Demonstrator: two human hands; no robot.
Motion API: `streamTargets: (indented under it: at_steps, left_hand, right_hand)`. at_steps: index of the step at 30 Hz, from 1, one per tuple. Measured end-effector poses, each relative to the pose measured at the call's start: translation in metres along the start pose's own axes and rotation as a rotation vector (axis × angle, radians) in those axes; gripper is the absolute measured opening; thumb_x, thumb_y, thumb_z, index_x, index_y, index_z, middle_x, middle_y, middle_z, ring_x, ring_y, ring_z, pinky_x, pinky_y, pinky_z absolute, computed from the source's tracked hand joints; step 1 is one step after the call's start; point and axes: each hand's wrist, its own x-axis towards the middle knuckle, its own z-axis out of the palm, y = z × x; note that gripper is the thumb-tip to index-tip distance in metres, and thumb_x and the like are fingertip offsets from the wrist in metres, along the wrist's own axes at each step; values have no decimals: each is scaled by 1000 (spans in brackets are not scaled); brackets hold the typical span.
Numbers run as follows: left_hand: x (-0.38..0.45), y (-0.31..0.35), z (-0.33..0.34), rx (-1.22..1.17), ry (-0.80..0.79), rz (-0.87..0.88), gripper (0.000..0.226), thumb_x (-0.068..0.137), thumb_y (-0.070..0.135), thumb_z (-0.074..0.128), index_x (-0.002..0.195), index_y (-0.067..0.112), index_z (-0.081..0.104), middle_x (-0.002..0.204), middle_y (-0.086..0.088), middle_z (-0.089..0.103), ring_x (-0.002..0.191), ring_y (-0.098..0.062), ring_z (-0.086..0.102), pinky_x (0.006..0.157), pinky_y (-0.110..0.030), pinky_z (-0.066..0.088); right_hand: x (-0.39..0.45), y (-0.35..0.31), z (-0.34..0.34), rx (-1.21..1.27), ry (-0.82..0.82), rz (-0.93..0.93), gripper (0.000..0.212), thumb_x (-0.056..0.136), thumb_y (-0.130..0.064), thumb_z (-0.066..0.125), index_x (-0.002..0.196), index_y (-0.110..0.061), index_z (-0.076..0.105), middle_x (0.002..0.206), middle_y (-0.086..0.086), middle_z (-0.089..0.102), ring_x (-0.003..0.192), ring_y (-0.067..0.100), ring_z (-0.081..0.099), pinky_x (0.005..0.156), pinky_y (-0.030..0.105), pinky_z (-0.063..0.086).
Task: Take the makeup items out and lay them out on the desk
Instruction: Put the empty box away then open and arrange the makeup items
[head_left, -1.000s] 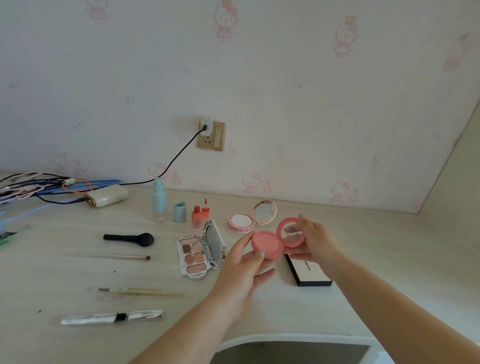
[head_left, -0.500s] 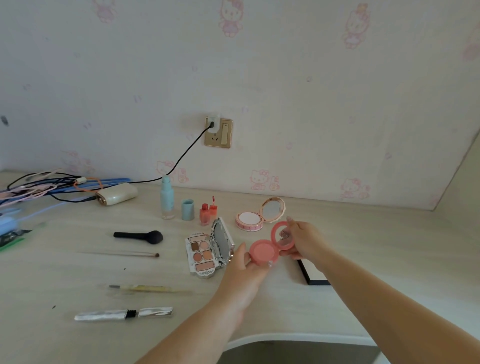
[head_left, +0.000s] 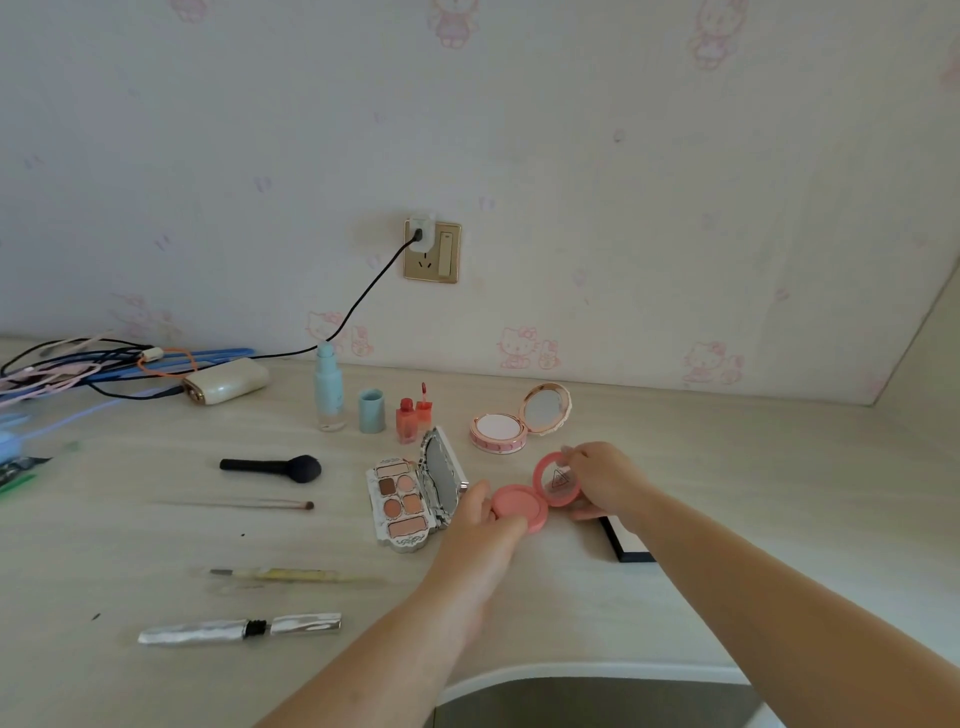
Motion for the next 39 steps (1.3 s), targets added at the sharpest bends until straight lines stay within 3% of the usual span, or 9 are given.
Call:
streamTargets:
  at_steps: [5, 10, 14, 16, 19, 26, 32, 36, 39]
  left_hand:
    - [-5, 1, 3, 36, 6, 8, 85, 64, 29, 54, 144, 30, 28, 144, 9, 35, 130, -9, 37, 112, -38, 31]
    - [-11, -7, 12, 67, -14, 107, 48, 86, 20, 56, 127, 43, 44, 126, 22, 48, 117, 5, 45, 88, -18, 38]
    - [-9, -11, 29, 51, -81, 135, 44, 89, 4, 46, 116, 38, 49, 126, 18, 52, 119, 4, 47, 99, -23, 37]
    - [-8, -10, 42, 42, -125, 100, 48, 87, 1, 44, 121, 35, 48, 126, 16, 52, 119, 1, 48, 106, -30, 37]
    - [-4, -12, 61, 2, -213, 44, 43, 83, 1, 46, 96, 40, 60, 87, 32, 67, 84, 15, 59, 88, -20, 46]
    - [13, -12, 75, -107, -256, -96, 55, 77, -6, 42, 65, 39, 71, 77, 20, 72, 90, -3, 62, 83, -26, 52]
    - [11, -8, 81, -235, -223, -163, 51, 81, -4, 44, 62, 33, 73, 78, 11, 75, 93, -10, 64, 81, -29, 51]
    - [17, -13, 87, -391, -182, -232, 14, 93, 15, 54, 89, 16, 68, 99, -7, 69, 100, -20, 64, 83, -36, 54]
    - [19, -18, 101, -408, -274, -267, 23, 95, 30, 52, 104, 14, 65, 104, -7, 70, 98, -19, 66, 86, -40, 54]
  right_hand:
    - [0, 2, -9, -89, 17, -75, 34, 98, -34, 39, 96, -8, 60, 83, 3, 63, 75, 31, 66, 74, 44, 58]
    - [-4, 16, -48, 137, 161, -172, 20, 97, -18, 43, 109, -14, 59, 103, 5, 60, 92, 18, 58, 69, 34, 55]
    - [-19, 43, -66, -109, 239, -184, 35, 95, -22, 48, 129, -15, 52, 128, 7, 56, 111, 20, 53, 97, 34, 42]
    - [-27, 55, -63, -248, 178, -140, 45, 92, -31, 53, 135, -19, 46, 136, 6, 50, 118, 21, 50, 92, 28, 39]
    - [-34, 65, -55, -440, 118, -101, 58, 88, -42, 56, 138, -18, 41, 139, 5, 47, 121, 22, 49, 89, 27, 39]
    - [-42, 65, -38, -592, 123, -133, 35, 77, -46, 58, 89, -15, 48, 111, 7, 52, 101, 27, 52, 85, 35, 45]
    - [-48, 65, -40, -471, 186, -80, 61, 78, -41, 59, 132, -16, 43, 132, 5, 48, 118, 26, 48, 85, 30, 41]
    - [-62, 69, -57, -18, 157, -106, 3, 82, -28, 54, 79, -26, 56, 80, -6, 54, 69, 13, 50, 60, 24, 31]
    - [-79, 69, -66, 96, 77, -140, 11, 81, -24, 53, 77, -19, 62, 66, -3, 57, 65, 13, 52, 63, 27, 36]
